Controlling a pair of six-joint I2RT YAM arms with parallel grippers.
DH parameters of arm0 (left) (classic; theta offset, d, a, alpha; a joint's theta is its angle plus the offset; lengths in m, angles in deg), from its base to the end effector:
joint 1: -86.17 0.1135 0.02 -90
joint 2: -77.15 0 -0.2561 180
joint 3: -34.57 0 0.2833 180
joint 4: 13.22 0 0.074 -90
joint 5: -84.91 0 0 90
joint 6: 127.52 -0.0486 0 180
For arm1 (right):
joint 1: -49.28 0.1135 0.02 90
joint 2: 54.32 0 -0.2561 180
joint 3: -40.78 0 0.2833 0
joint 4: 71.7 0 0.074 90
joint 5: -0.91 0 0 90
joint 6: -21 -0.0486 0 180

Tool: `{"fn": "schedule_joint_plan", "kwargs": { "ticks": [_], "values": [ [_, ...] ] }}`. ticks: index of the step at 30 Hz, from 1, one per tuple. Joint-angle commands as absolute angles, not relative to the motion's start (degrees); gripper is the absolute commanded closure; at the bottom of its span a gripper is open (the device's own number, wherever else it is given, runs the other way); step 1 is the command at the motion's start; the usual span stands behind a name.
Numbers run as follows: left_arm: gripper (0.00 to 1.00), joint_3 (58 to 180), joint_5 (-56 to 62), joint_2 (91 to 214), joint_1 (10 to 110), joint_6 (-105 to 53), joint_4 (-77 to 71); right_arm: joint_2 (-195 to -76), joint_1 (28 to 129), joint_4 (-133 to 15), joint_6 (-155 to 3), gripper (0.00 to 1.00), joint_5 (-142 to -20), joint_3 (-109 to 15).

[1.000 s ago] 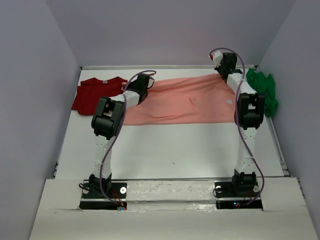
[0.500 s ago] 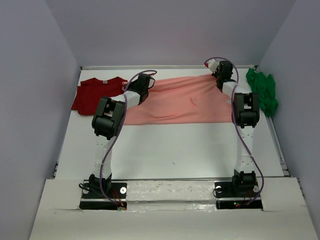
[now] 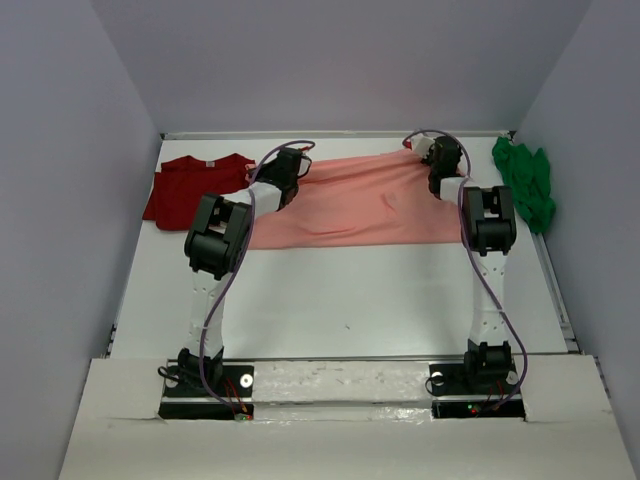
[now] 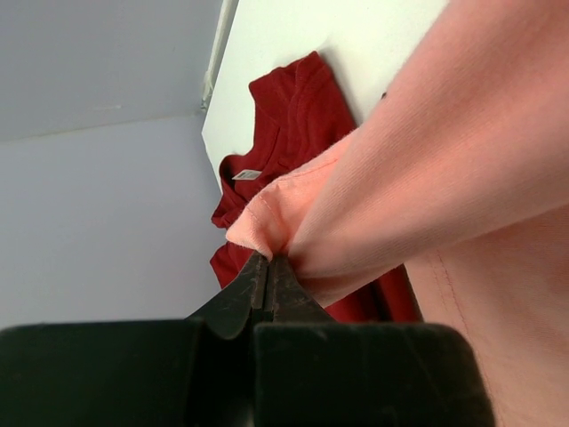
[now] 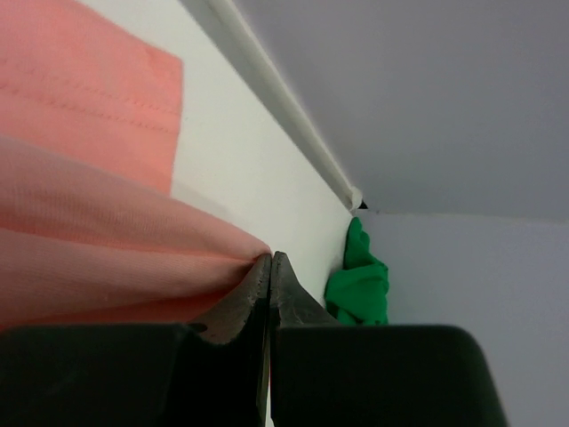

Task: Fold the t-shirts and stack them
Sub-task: Fold the tshirt

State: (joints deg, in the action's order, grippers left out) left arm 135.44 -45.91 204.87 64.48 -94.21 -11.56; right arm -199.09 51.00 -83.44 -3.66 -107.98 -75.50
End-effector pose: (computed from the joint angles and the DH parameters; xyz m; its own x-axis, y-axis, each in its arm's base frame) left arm 0.5012 -0.1652 0.1352 -0.4559 0.8620 -0.2218 0.2311 0.3553 0.9057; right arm 0.5933 0.0021 0.0915 -0.3760 -0.8715 -0.3147 -0.1444 0.3906 -0.9092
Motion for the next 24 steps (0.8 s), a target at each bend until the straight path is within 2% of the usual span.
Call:
{"fn": "schedule_joint_plan", "kwargs": {
  "ticks": [1, 11, 24],
  "values": [
    [1.00, 134.95, -50.18, 202.58, 65.25, -94.04, -12.15, -192.76, 50.51, -87.78, -4.04, 1.00, -110.80, -71.66],
    [1.00, 134.07, -48.43, 199.58, 64.72, -93.07, -11.45, -183.54, 50.51, -83.29, -9.23, 1.00, -109.92, -64.97],
    [1.00, 133.11, -42.19, 196.51, 64.81, -87.62, -3.46, -177.90, 50.51, -75.04, -11.87, 1.00, -108.86, -61.54]
  ]
}}
